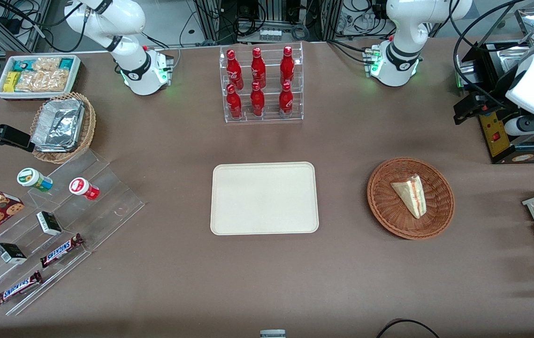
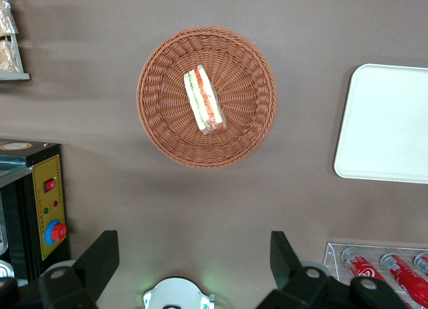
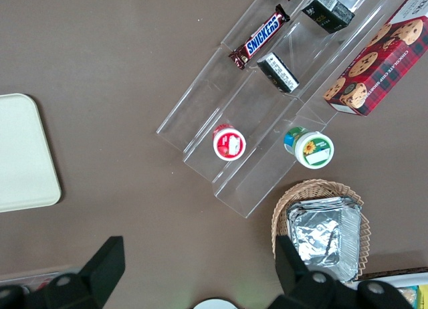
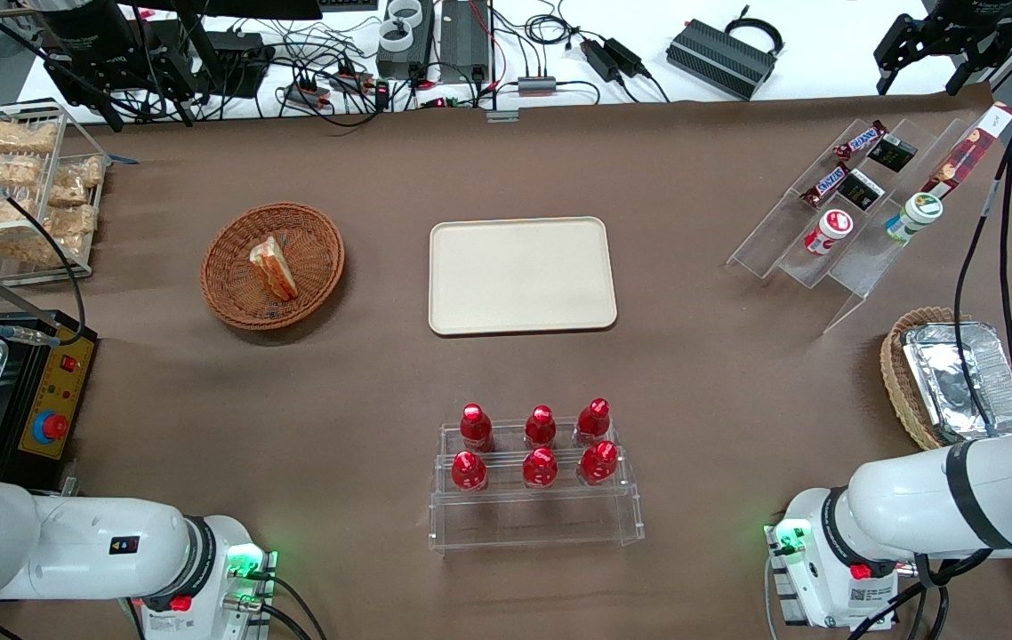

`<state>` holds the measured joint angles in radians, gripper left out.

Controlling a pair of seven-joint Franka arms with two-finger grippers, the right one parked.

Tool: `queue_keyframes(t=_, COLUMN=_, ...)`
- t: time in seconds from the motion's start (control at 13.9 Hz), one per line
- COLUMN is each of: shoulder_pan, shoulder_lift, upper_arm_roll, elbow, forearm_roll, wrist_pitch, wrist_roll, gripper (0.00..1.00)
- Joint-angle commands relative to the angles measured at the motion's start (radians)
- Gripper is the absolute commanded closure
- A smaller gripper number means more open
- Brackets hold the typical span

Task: Place sandwich from basket to tray
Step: 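Move the left gripper down over the sandwich in the wicker basket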

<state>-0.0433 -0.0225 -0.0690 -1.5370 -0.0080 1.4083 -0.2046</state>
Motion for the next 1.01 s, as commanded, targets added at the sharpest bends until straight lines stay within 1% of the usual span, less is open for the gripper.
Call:
queue_keyframes(t=0.0, shoulder_pan=-0.007, shoulder_lift=0.003, upper_arm_roll=0.024, elbow=0.006, forearm_roll=0.000, wrist_pitch=-0.006, wrist_roll=0.014, gripper=0.00)
queue_keyframes(t=0.14, shoulder_pan=-0.007, shoulder_lift=0.015, upper_arm_roll=0.034, elbow=-0.008, forearm_roll=0.003, wrist_pitch=-0.002, wrist_roll=0.011, gripper=0.00)
queue_keyframes(t=0.22, shoulder_pan=-0.007, shoulder_lift=0.015, upper_arm_roll=0.034, elbow=-0.040, forearm_roll=0.002, wrist_pitch=0.014, wrist_roll=0.010, gripper=0.00)
queue_keyframes(t=0.36, shoulder_pan=-0.007, shoulder_lift=0.009, upper_arm_roll=0.035, elbow=-0.134, forearm_roll=0.005, wrist_pitch=0.108, wrist_roll=-0.002, gripper=0.00)
queue_keyframes(t=0.43, shoulder_pan=-0.007, shoulder_lift=0.009, upper_arm_roll=0.034, elbow=-0.184, forearm_roll=0.031, wrist_pitch=0.160, wrist_roll=-0.022, gripper=0.00)
queue_keyframes(t=0.5, shoulder_pan=-0.009, shoulder_lift=0.007, upper_arm_roll=0.034, elbow=-0.240, forearm_roll=0.043, wrist_pitch=0.228, wrist_roll=-0.062, gripper=0.00)
queue_keyframes(t=0.79, shoulder_pan=-0.009, shoulder_lift=0.019, upper_arm_roll=0.032, elbow=-0.412, forearm_roll=0.043, wrist_pitch=0.504, wrist_roll=-0.220, gripper=0.00)
queue_keyframes(t=0.94, shoulder_pan=-0.009, shoulder_lift=0.041, upper_arm_roll=0.032, elbow=-0.460, forearm_roll=0.043, wrist_pitch=0.607, wrist_roll=-0.303, gripper=0.00)
